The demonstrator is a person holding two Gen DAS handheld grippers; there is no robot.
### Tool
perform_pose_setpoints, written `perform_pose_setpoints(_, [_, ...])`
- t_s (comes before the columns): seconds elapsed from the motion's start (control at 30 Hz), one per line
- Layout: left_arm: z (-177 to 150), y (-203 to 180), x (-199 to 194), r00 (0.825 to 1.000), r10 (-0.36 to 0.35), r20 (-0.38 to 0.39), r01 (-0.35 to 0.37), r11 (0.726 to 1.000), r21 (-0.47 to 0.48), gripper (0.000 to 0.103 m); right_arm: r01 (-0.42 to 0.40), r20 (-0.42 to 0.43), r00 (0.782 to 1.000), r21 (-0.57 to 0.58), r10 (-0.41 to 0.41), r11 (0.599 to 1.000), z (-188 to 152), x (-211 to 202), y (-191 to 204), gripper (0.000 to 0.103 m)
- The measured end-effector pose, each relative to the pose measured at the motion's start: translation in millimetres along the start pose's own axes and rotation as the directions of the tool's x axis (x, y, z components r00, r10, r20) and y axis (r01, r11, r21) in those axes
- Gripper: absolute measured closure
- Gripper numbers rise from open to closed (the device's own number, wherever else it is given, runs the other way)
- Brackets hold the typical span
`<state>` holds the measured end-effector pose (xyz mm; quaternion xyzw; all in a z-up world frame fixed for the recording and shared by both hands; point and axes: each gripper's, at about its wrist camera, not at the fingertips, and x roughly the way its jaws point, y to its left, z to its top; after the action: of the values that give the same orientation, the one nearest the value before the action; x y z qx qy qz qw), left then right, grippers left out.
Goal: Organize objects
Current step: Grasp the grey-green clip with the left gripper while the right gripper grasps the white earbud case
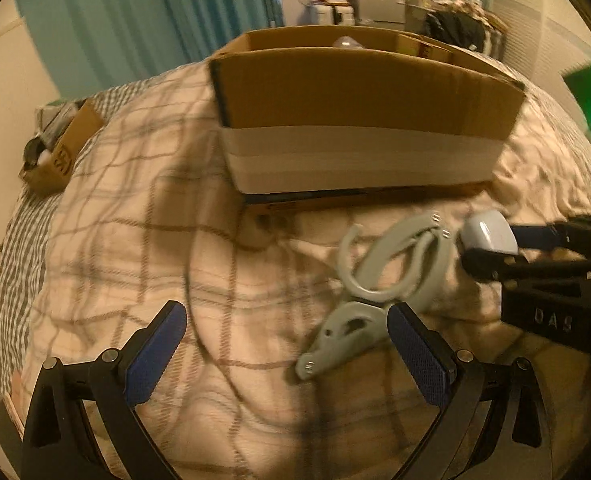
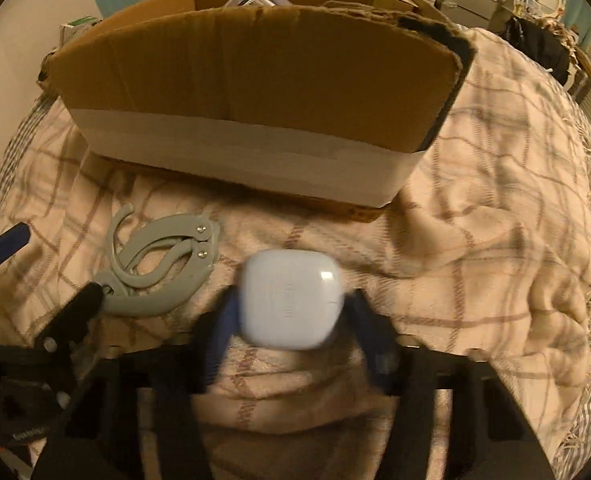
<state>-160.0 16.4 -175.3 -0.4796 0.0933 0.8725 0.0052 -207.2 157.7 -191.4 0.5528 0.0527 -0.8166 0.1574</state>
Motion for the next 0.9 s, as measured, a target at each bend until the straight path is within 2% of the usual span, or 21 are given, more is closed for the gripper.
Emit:
perform_pose_setpoints(0.07, [1,-7,-2,1.0,-0.008,-0.001,0.008,0.999,0.032,0.003,-0.001,0.035,0.999,0.024,0.001,1.0,-3,-11,-6,0.053])
perform_pose_setpoints(0.13, [3,-19,-1,1.0,-0.005,-0.011,0.006,0.996,0.087,0.01,-0.001,0.076,0.997,0.056,-0.003,0.998,-6,-26,-16,0.053])
perform_pose_setpoints(0.23, [8,-34,3,0.999,-0.028,-0.016,0.029,0.991,0.131,0.012,-0.013,0.113,0.994,0.081,0.004,0.997,-11,-43,-28,0.053])
perform_pose_setpoints(0.37, [16,-50,22,0.996,-0.069,-0.059,0.078,0.983,0.166,0.02,-0.025,0.112,0.994,0.101,0.014,0.995,-15,-45,-36,0.053])
perform_pose_setpoints(0.5, [20,-49,35,0.991,-0.098,-0.093,0.111,0.982,0.154,0.023,-0.039,0.088,0.996,0.099,0.03,0.994,-16,-36,-35,0.053])
perform_pose_setpoints(0.57, [22,-43,37,0.981,-0.153,-0.116,0.166,0.979,0.114,0.034,-0.044,0.079,0.996,0.099,0.036,0.994,-14,-32,-34,0.053])
perform_pose_setpoints(0.6, [21,-41,37,0.977,-0.174,-0.125,0.187,0.977,0.1,0.036,-0.045,0.077,0.996,0.1,0.037,0.994,-12,-31,-33,0.053])
perform_pose_setpoints(0.8, [15,-35,23,0.974,-0.177,-0.144,0.191,0.978,0.084,0.04,-0.033,0.091,0.996,0.103,0.024,0.994,-16,-44,-29,0.053])
perform_pose_setpoints(0.87, [13,-30,15,0.973,-0.181,-0.143,0.192,0.979,0.065,0.059,-0.03,0.109,0.994,0.095,0.019,0.995,-18,-54,-25,0.053])
perform_pose_setpoints(0.9, [13,-26,11,0.972,-0.186,-0.144,0.196,0.979,0.055,0.082,-0.03,0.12,0.993,0.091,0.019,0.995,-18,-60,-22,0.053])
